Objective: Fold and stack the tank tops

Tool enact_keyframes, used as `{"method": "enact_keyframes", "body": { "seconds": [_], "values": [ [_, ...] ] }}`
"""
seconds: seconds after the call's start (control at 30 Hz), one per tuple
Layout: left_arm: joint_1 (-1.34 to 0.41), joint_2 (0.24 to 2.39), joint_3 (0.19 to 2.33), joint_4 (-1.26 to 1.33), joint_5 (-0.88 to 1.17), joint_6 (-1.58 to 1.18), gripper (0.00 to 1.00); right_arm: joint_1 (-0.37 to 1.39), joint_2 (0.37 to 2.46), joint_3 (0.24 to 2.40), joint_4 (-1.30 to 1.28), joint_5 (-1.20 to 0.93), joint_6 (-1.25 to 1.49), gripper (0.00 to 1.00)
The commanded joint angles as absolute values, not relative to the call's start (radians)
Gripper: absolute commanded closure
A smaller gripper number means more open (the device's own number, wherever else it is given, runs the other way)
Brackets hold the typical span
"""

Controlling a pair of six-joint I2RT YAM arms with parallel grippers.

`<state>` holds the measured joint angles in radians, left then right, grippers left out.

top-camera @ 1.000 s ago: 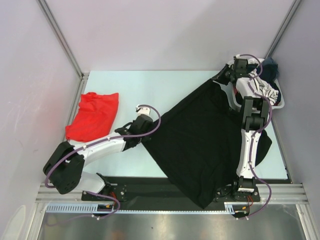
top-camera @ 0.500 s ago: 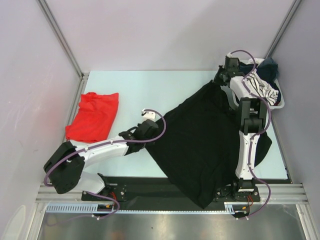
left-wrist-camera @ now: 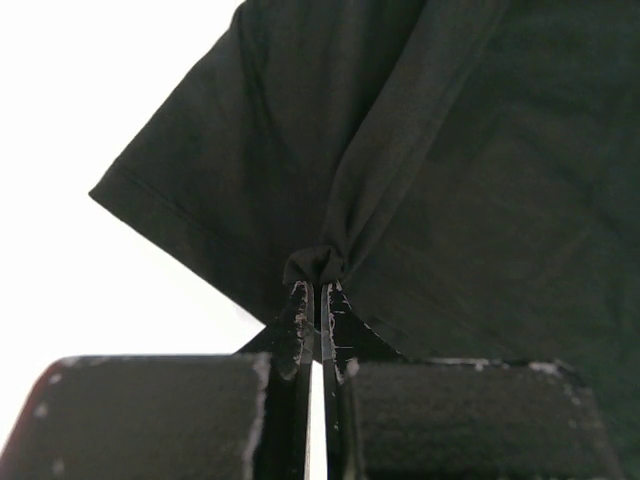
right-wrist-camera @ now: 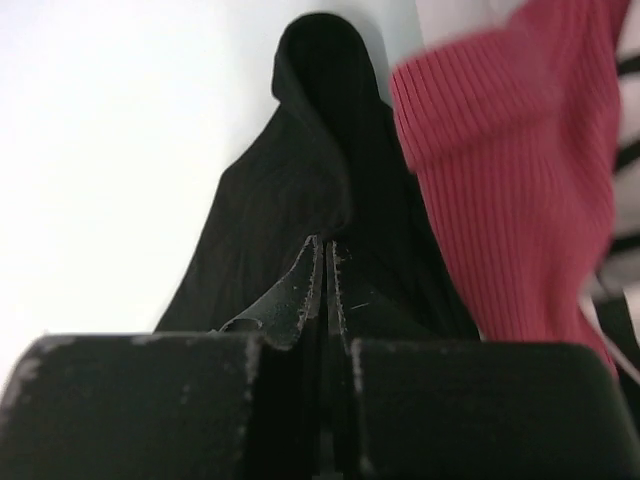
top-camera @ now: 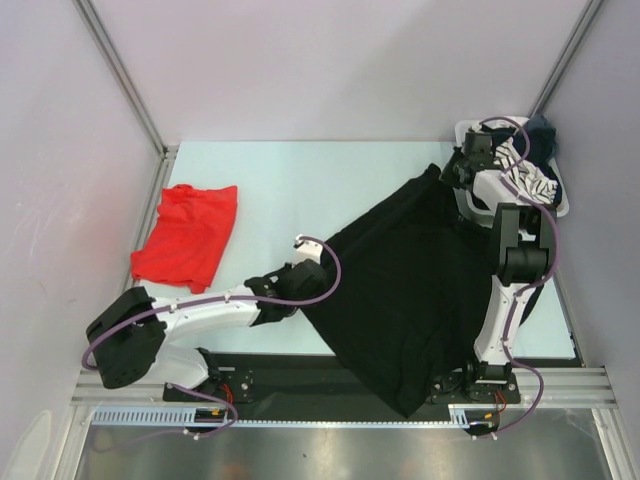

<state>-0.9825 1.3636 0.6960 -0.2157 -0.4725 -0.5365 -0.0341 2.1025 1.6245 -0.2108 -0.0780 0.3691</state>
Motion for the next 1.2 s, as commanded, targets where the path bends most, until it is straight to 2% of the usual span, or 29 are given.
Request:
{"method": "enact_keyframes", "body": {
  "seconds": [0.0, 0.57, 0.93, 1.17],
  "values": [
    [-1.022, 1.298, 0.692, -0.222, -0.506, -0.578, 1.00, -0.040, 1.997, 1.582, -0.106, -0.048, 0.384, 1.00],
    [-1.187, 1.315, 0.695, -0.215, -0.499, -0.635, 1.00, -0.083, 1.849, 1.404, -0.052, -0.018, 0.406, 1.00],
    [-1.299, 1.384, 0.713, -0.222, -0.506, -0.686, 1.00, -0.118, 1.683, 1.117, 0.084, 0.075, 0.443, 1.00],
    [-1.359, 1.416, 0.729, -0.216, -0.502, -0.716, 0.98, -0.127, 1.644, 1.063, 0.109, 0.109, 0.445, 1.00]
  ]
}}
